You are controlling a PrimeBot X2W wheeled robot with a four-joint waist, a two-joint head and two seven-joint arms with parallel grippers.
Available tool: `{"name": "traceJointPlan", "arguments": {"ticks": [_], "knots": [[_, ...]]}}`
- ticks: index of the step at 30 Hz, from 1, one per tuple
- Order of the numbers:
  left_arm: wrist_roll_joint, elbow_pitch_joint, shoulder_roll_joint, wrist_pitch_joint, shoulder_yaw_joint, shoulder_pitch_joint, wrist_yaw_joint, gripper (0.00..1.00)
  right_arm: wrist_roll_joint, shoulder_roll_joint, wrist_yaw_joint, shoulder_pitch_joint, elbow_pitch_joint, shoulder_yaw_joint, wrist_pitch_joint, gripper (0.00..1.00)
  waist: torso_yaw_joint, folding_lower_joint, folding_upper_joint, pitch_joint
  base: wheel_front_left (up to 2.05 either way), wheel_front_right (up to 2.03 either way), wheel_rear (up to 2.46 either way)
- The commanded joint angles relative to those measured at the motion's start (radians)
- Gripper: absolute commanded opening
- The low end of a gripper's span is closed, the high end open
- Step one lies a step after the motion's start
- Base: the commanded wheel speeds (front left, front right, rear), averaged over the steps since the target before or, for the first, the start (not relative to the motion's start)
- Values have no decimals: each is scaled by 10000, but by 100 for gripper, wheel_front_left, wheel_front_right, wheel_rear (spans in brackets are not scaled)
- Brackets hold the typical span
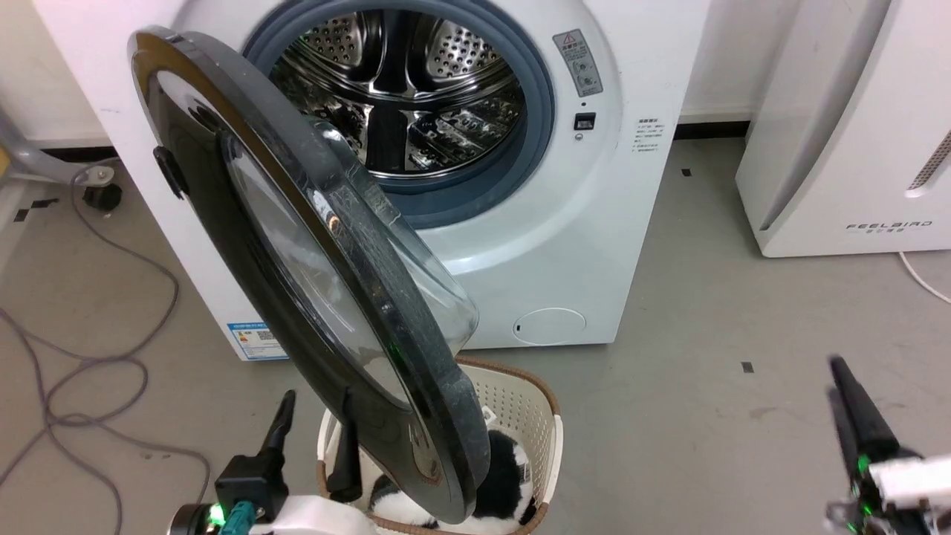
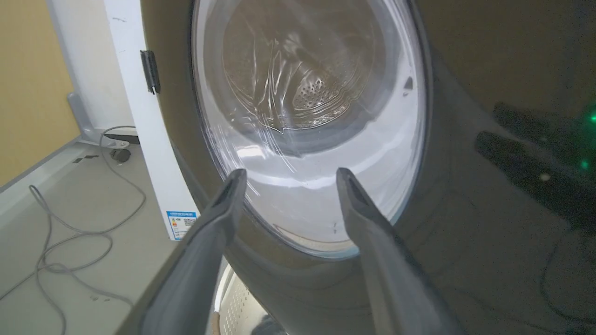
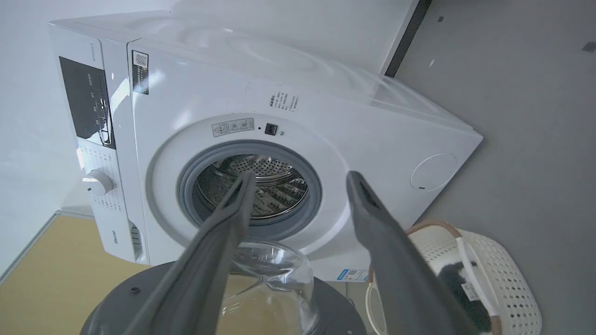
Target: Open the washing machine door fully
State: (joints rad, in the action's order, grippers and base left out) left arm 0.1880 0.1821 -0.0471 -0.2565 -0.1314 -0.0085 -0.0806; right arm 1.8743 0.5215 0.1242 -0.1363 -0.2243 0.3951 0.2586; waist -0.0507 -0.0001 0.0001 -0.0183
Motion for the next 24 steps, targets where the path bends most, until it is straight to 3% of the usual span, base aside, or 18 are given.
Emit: {"name": "traceJointPlan", "arguments": {"ticks": [1, 5, 9, 14, 18, 24], "knots": [[-12, -19, -31, -53, 83, 170, -38, 100, -689, -396, 65, 251, -110, -509, 29, 100, -27, 1, -1, 24, 0, 0, 0], [-64, -44, -31, -53, 193, 184, -67, 100, -4105, -1471, 65, 1002, -393, -2624, 30, 100, -33, 1, -1, 5, 0, 0, 0], [-118, -67, -31, -53, 280, 162, -87, 100, -9012, -2508, 65, 1408, 151, -4556, 30, 100, -5, 1, -1, -34, 0, 0, 0], [-160, -59, -31, -53, 374, 98, -80, 100, -14327, -4074, 65, 1863, 1918, -5522, -131, 100, 66, 1, -1, -88, 0, 0, 0], [-209, -45, -31, -53, 432, 46, -73, 100, -16740, -4571, 65, 2209, 3188, -5281, -997, 100, 112, 1, -1, -143, 0, 0, 0], [-228, 5, -31, -53, 452, 0, -66, 100, -18204, -4699, 65, 2675, 3593, -4414, -1686, 100, 164, 1, -1, -166, 0, 0, 0]]}}
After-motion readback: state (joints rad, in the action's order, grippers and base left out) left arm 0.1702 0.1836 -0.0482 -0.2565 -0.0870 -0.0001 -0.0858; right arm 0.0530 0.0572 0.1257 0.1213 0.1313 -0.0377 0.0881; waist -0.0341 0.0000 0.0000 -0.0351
